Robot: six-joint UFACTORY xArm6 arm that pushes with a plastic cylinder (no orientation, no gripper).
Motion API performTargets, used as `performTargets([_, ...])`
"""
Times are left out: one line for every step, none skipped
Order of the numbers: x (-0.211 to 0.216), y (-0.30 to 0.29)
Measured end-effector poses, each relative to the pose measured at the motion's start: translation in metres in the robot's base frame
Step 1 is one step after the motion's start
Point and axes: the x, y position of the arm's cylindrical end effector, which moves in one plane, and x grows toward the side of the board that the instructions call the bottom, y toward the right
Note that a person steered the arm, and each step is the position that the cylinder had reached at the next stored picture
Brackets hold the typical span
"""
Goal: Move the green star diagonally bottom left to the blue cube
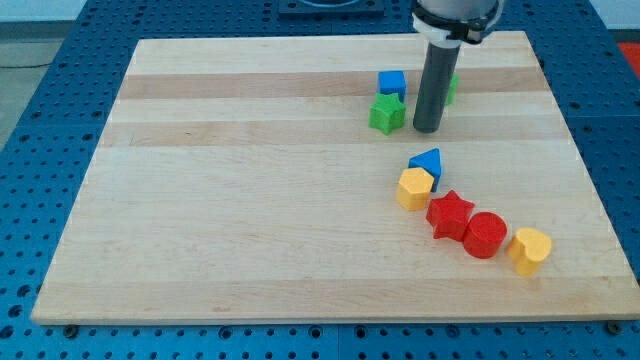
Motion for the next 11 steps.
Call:
performTargets([-0.008, -0.017])
performTargets([-0.008, -0.053])
performTargets([-0.007, -0.071])
performTargets([0.011, -0.072])
performTargets([0.019, -0.093])
performTargets([0.019, -0.125])
performTargets([0.019, -0.142])
performTargets([0.015, -0.153])
performTargets([0.008, -0.153])
performTargets([-0.002, -0.153])
performTargets([-0.016, -0.153])
